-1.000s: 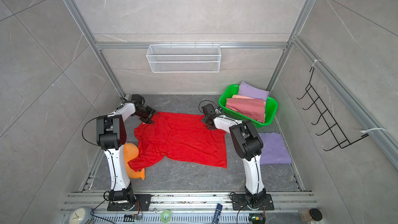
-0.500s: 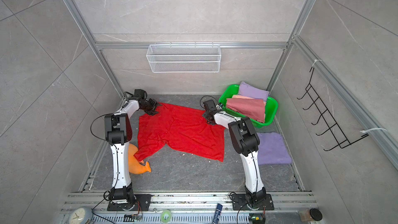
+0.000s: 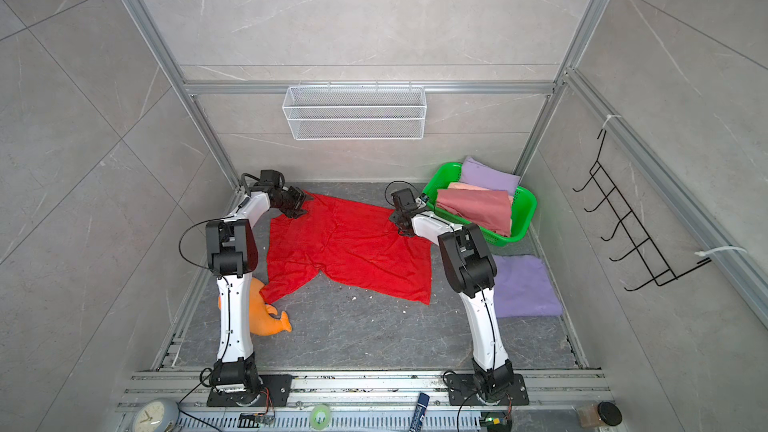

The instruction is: Fold and stack the t-shirts

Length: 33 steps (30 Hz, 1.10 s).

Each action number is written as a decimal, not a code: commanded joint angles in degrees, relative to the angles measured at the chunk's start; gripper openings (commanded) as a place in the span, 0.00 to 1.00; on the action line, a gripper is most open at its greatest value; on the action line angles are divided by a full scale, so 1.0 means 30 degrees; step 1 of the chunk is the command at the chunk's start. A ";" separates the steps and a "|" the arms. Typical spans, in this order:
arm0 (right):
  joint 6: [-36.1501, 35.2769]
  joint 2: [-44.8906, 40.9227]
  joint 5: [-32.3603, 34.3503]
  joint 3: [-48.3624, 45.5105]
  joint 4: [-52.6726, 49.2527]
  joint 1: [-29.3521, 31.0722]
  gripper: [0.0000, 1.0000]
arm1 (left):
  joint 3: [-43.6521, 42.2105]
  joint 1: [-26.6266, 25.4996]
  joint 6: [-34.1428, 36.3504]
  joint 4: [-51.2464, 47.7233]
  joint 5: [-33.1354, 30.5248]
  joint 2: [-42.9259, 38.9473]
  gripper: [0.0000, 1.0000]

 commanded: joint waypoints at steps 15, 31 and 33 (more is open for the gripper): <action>-0.2444 -0.2371 0.0035 -0.1964 -0.3146 -0.0208 0.62 | -0.1934 0.0372 0.2166 0.0300 -0.1097 -0.2746 0.62; -0.3129 -0.9082 -0.3195 -0.7738 -0.3314 -0.0117 0.63 | -1.2381 0.0127 0.5935 -0.2955 -0.4855 -1.3789 0.63; -0.3053 -0.9618 -0.3233 -0.8282 -0.3759 -0.0044 0.63 | -1.3802 0.0018 0.6186 -0.3513 -0.5388 -1.4911 0.63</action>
